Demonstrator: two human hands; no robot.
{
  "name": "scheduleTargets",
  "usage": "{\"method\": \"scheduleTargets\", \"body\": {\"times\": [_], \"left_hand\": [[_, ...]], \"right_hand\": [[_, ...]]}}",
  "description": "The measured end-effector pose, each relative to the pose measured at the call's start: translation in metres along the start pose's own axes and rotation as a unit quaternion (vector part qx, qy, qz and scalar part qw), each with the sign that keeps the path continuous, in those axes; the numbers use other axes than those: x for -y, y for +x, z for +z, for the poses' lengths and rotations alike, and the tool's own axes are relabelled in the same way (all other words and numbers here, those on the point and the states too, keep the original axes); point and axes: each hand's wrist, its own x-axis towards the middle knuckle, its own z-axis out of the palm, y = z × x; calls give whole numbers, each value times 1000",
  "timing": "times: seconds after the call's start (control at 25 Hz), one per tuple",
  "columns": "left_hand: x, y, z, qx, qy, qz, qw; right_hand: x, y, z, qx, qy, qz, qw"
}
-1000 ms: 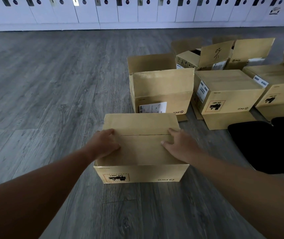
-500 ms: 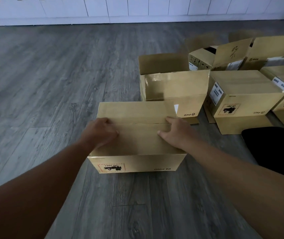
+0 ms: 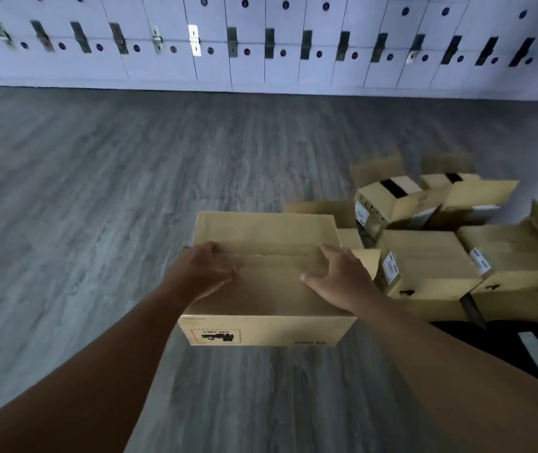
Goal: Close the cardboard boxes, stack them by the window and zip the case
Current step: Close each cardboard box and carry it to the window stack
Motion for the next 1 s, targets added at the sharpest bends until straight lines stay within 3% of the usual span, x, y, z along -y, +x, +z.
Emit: {"method": "scheduleTargets", "body": {"times": [0.24,0.4,0.6,1.0], "left_hand": [[-79,-9,-177,2,24,27,999],[-125,23,-254,-27,58,57,996],[-179,86,-280,-39,50,81,995],[-237,269,-301,14,72,76,994]], "right_hand": [[122,-21,-146,-21,4,1,1000],[167,2,-221,-58,9,-27,998],[172,67,-276,-61,21,-24,998],[184,227,-342,-56,37,-6,998]]}}
